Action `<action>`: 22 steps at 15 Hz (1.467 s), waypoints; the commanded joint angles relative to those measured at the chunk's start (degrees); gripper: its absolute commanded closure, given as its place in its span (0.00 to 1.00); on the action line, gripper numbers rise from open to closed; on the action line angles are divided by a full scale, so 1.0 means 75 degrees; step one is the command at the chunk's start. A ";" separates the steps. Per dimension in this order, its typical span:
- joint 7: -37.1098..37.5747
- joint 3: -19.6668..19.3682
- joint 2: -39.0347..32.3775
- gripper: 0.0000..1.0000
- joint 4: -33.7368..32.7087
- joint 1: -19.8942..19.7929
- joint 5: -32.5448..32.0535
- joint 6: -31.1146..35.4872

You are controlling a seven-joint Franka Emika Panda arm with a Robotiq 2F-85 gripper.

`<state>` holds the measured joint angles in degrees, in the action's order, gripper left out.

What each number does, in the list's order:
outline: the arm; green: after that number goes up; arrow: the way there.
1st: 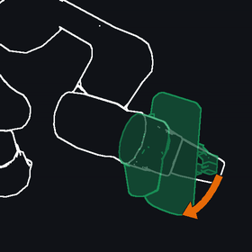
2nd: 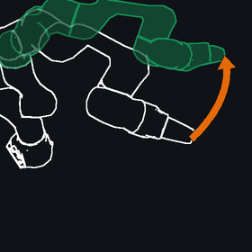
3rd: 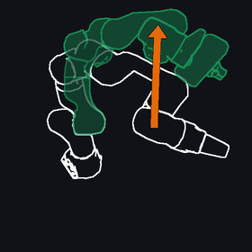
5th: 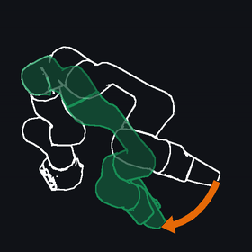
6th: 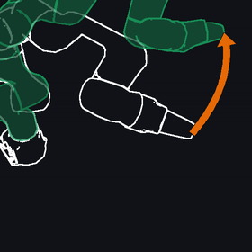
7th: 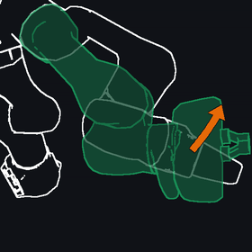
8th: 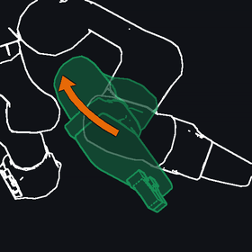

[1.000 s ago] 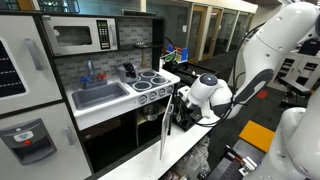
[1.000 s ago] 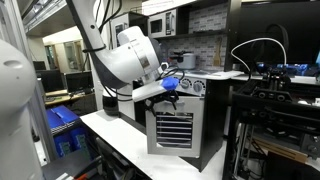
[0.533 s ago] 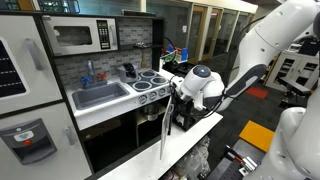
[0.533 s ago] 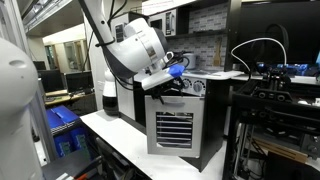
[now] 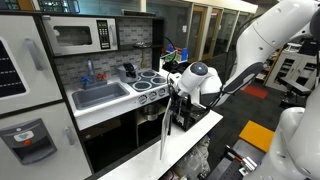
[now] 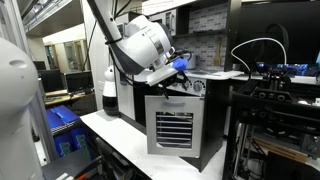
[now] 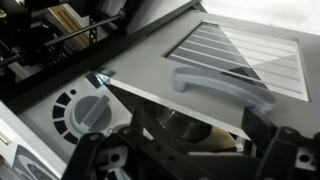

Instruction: Move the pot from the stove and put it in the stove cabinet

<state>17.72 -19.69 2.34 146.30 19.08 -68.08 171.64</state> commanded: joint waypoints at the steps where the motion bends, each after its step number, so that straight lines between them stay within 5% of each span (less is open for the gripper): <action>1: 0.0818 0.0075 0.0123 0.00 -0.0182 -0.0013 -0.1106 -0.0340; 6: 0.1607 0.0077 0.0382 0.00 -0.0070 0.0023 -0.2218 -0.0507; 9: 0.0017 -0.0083 0.0926 0.00 0.0486 0.0005 -0.1040 -0.0159; 10: -0.0616 0.0855 0.1076 0.00 0.0685 -0.0968 -0.0498 -0.0037; 11: -0.1173 -0.0064 0.1222 0.00 0.0949 -0.0032 -0.0114 0.0032; 14: -0.2934 -0.0412 0.1519 0.00 0.1673 0.0545 0.1339 -0.0048; 18: -0.5245 -0.1640 0.1578 0.00 0.1837 0.2433 0.3999 -0.1420; 19: -0.5715 -0.1589 0.2001 0.00 0.1889 0.2446 0.4509 -0.2023; 22: -0.5537 -0.1388 0.2241 0.00 0.1719 0.2154 0.4288 -0.3081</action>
<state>-22.38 -30.09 15.79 159.16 36.13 -36.06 154.87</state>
